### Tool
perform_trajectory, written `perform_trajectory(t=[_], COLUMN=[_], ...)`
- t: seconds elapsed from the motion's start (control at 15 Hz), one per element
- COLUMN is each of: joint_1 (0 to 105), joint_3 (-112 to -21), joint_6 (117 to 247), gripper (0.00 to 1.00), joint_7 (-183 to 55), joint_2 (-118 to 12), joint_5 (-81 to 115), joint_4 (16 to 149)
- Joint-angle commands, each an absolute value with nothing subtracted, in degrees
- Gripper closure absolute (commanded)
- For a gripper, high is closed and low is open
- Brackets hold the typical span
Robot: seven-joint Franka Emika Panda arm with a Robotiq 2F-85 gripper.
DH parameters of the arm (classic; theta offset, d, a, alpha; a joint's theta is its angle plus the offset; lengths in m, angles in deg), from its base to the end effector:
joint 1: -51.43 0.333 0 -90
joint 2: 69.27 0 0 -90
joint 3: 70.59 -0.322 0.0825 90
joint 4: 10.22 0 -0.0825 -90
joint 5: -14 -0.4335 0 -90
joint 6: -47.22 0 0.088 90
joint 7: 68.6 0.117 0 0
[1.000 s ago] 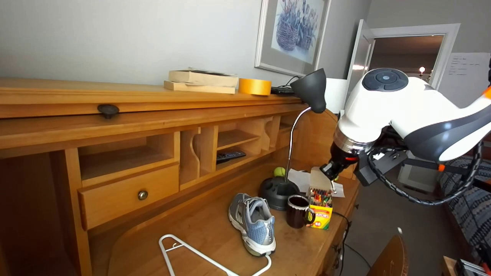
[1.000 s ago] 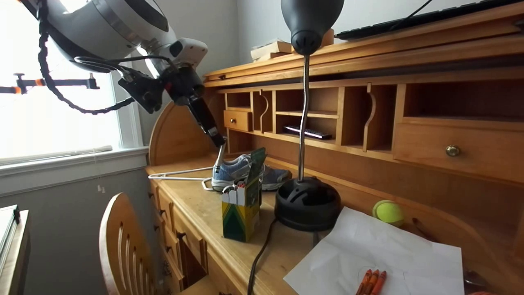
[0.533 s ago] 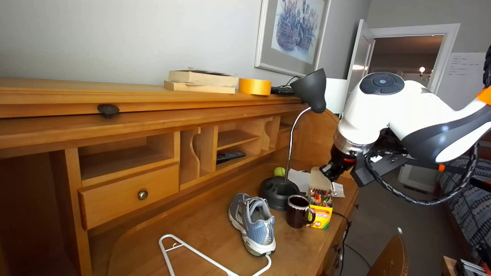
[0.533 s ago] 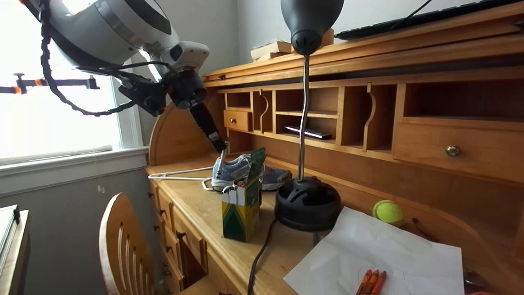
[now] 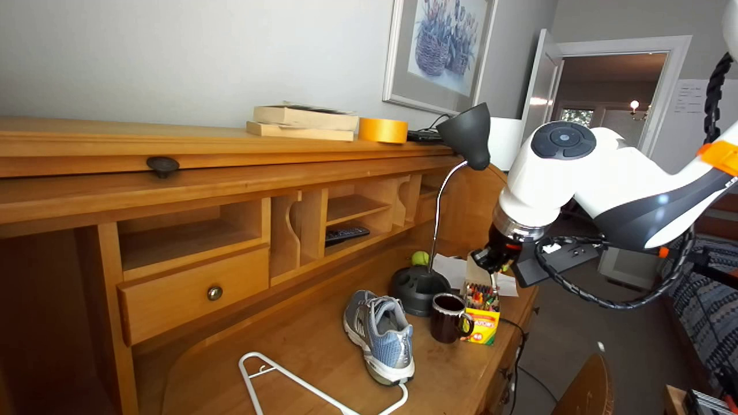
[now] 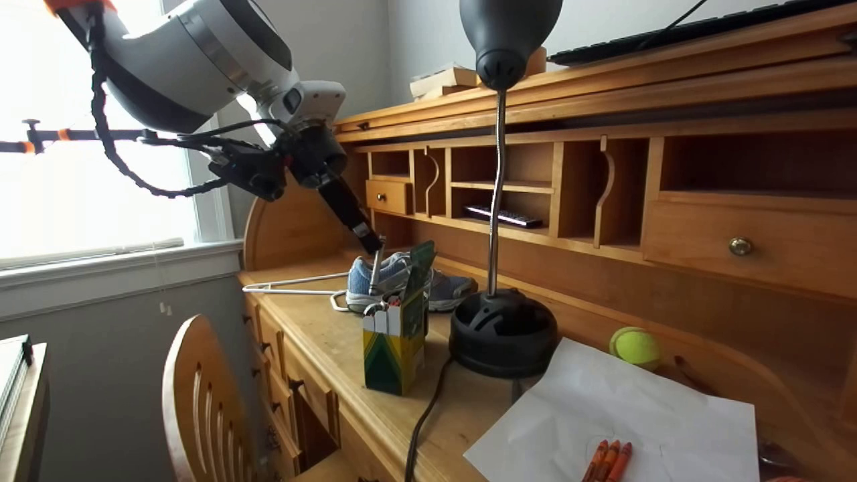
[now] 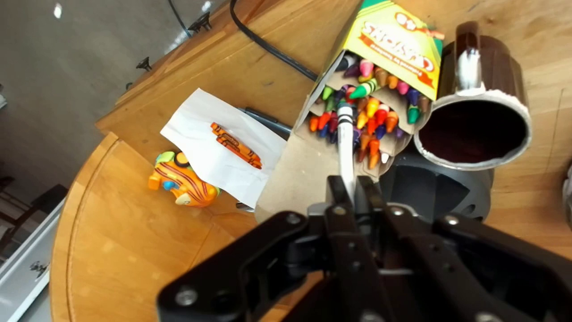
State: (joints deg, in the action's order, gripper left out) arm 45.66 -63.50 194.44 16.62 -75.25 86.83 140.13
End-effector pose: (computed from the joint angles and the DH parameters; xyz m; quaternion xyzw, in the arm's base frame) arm 0.4468 -0.0900 0.2405 0.8996 -0.2870 0.2124 0.2515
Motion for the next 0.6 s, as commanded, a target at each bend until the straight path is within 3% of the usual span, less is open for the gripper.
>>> perform_trajectory(t=[0.0, 0.53], joint_1=[45.5, 45.9], joint_3=[-63.6, -63.9], joint_6=[195.8, 196.2], gripper=[0.97, 0.97], joint_7=[22.3, 26.2], joint_2=[-71.4, -67.7], joint_5=[90.3, 91.8], joint_4=[138.2, 135.0])
